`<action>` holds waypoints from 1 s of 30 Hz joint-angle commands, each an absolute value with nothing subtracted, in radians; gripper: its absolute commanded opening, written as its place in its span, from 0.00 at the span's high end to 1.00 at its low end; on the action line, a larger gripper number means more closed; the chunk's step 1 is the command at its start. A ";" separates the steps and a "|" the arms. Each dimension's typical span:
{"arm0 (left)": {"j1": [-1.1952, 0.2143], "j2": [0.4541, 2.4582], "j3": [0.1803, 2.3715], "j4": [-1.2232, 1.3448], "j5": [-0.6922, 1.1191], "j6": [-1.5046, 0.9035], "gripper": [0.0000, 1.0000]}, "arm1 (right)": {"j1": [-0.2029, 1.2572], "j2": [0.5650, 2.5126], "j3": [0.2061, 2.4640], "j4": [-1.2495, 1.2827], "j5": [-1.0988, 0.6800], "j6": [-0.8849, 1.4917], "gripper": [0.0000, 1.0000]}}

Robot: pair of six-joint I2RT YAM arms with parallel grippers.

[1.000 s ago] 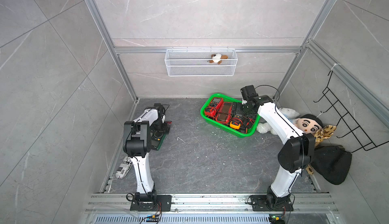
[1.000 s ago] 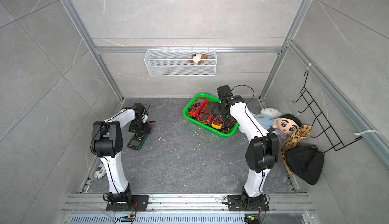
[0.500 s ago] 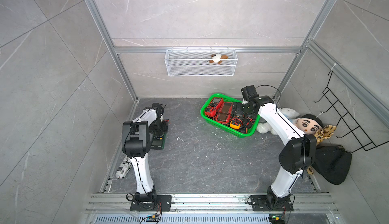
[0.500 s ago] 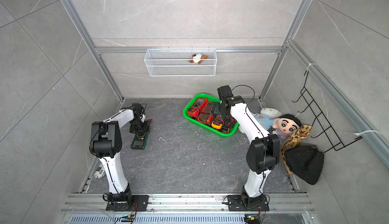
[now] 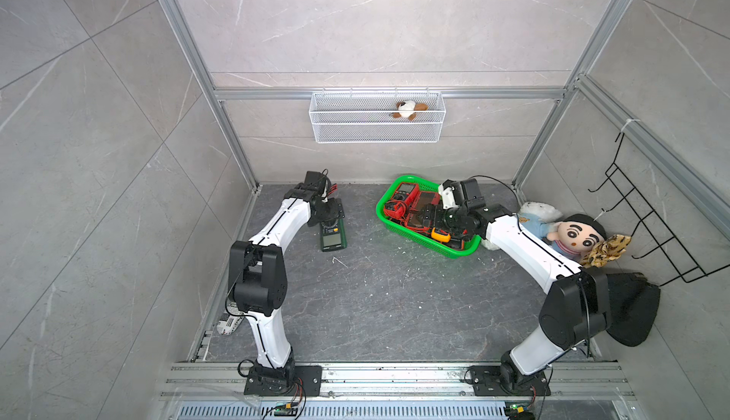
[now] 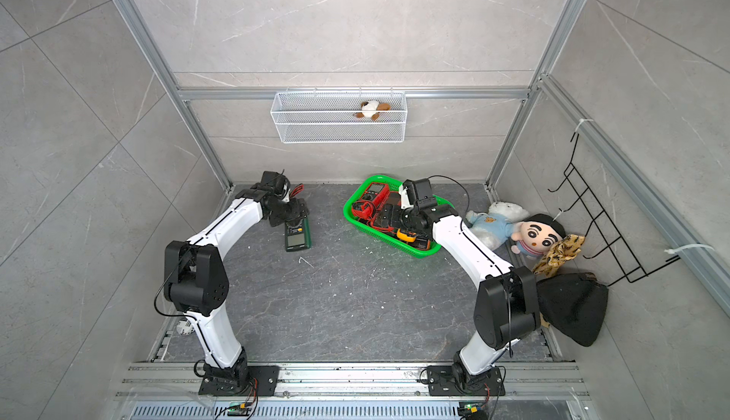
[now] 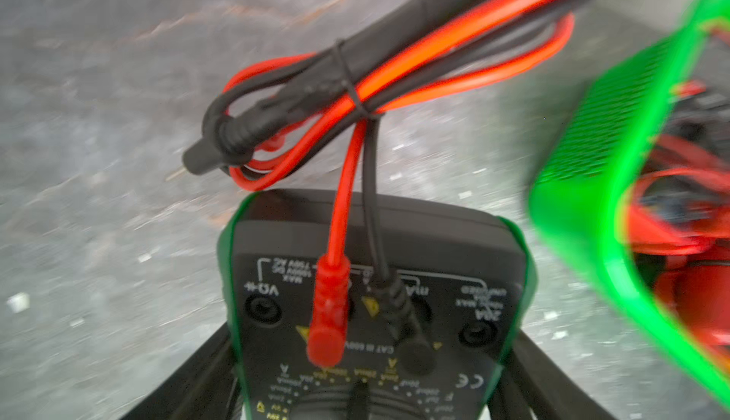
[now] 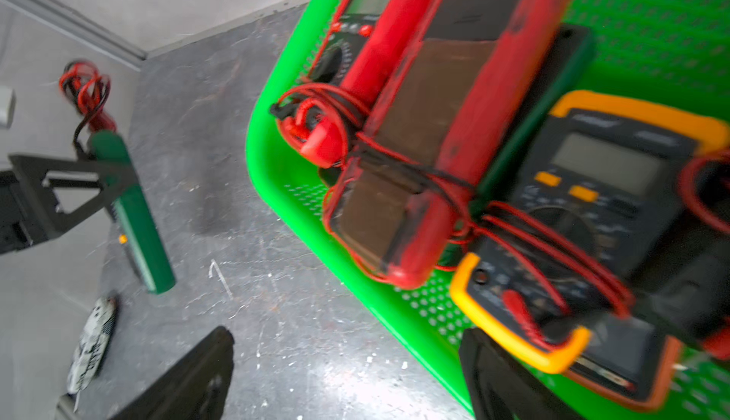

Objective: Put the multimeter into the basket
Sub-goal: Adjust the multimeter in the basket.

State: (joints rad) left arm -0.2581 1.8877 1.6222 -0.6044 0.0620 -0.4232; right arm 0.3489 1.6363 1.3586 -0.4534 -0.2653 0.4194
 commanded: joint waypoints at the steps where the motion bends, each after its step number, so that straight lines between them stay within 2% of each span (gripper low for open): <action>1: -0.311 1.875 1.699 -0.534 0.069 -0.530 1.00 | 0.366 1.588 1.328 -0.358 -0.356 0.383 0.10; 7: -0.363 1.904 1.727 -0.432 0.175 -0.621 1.00 | 0.404 1.594 1.291 -0.286 -0.452 0.381 0.16; 14: -0.390 1.914 1.730 -0.334 0.326 -0.676 1.00 | 0.457 1.630 1.289 -0.163 -0.526 0.395 0.17; 25: -0.422 1.914 1.723 -0.311 0.441 -0.666 1.00 | 0.475 1.740 1.388 -0.193 -0.514 0.356 0.19; 30: -0.431 1.924 1.727 -0.299 0.492 -0.675 1.00 | 0.480 1.774 1.413 -0.194 -0.518 0.341 0.25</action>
